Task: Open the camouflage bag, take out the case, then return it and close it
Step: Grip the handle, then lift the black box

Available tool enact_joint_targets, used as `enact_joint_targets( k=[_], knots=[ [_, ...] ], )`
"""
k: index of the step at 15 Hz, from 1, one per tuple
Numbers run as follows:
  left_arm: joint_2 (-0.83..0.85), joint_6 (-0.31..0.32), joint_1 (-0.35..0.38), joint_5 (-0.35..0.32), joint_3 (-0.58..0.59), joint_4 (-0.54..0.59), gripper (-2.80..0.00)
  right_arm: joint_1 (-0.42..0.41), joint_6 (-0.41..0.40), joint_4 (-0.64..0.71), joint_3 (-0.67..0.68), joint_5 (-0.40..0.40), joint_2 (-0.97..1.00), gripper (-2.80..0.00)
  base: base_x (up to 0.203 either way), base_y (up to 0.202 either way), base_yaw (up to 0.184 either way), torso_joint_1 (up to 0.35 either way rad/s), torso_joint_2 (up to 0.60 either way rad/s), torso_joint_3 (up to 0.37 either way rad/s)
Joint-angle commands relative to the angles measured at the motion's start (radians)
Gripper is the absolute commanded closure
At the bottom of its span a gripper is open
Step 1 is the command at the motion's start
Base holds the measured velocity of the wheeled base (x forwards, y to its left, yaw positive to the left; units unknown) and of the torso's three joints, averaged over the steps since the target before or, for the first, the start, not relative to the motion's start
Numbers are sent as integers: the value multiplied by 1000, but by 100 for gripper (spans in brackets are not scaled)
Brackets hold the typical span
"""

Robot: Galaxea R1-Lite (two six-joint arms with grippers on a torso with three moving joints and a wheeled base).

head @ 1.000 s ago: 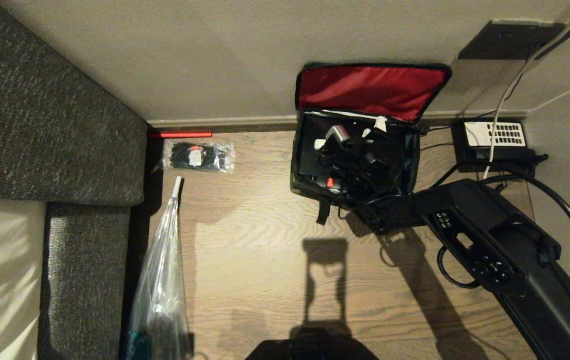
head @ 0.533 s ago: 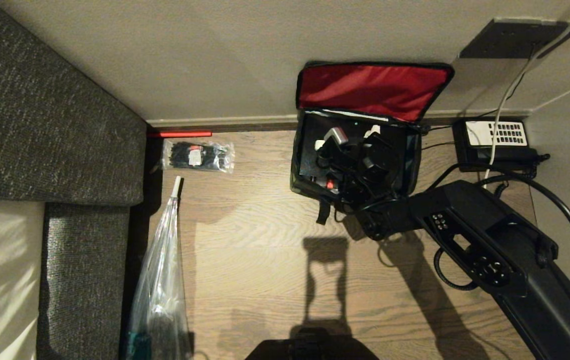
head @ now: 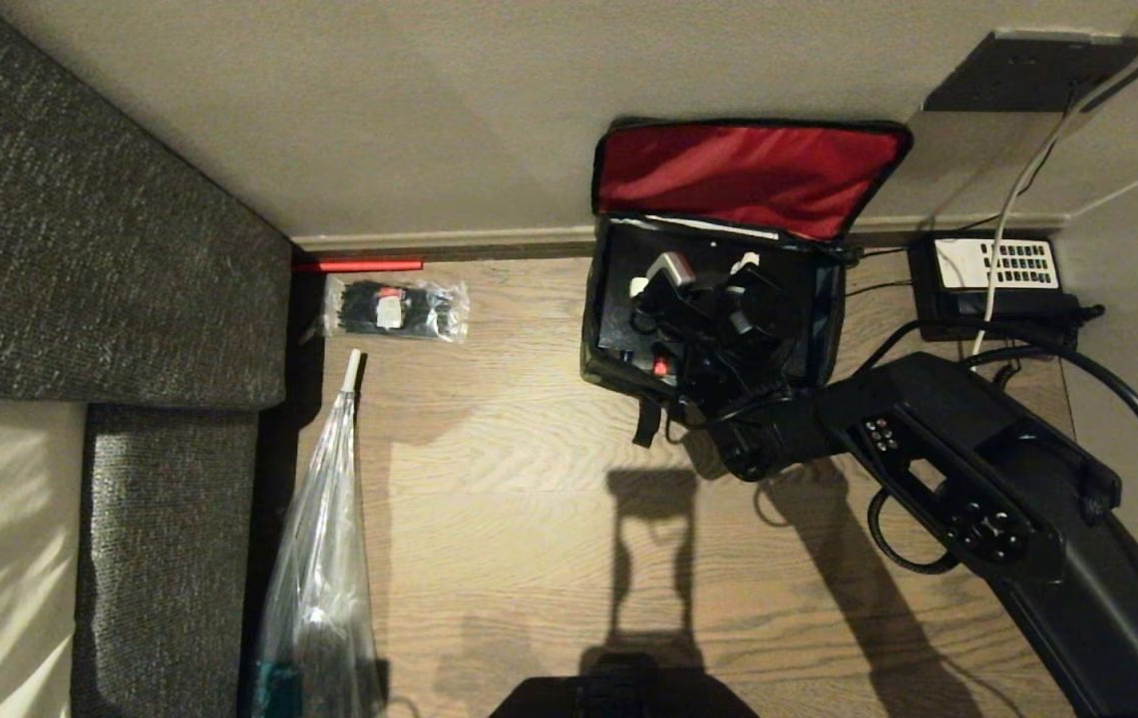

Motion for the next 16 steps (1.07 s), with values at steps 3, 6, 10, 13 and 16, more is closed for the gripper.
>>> enact_joint_targets(
  k=[3,6,10,13,16],
  knots=[
    [0,0,0,1,0,0,0,23,-15,-31,30,-14,-94,0,0,0,0,0,0,0],
    [0,0,0,1,0,0,0,45,-28,-38,57,-14,-147,0,0,0,0,0,0,0],
    [0,0,0,1,0,0,0,70,-33,-28,161,-14,-251,0,0,0,0,0,0,0],
    [0,0,0,1,0,0,0,97,-55,-27,270,-15,-353,0,0,0,0,0,0,0],
    [0,0,0,1,0,0,0,119,-59,3,327,-16,-453,0,0,0,0,0,0,0]
  ],
)
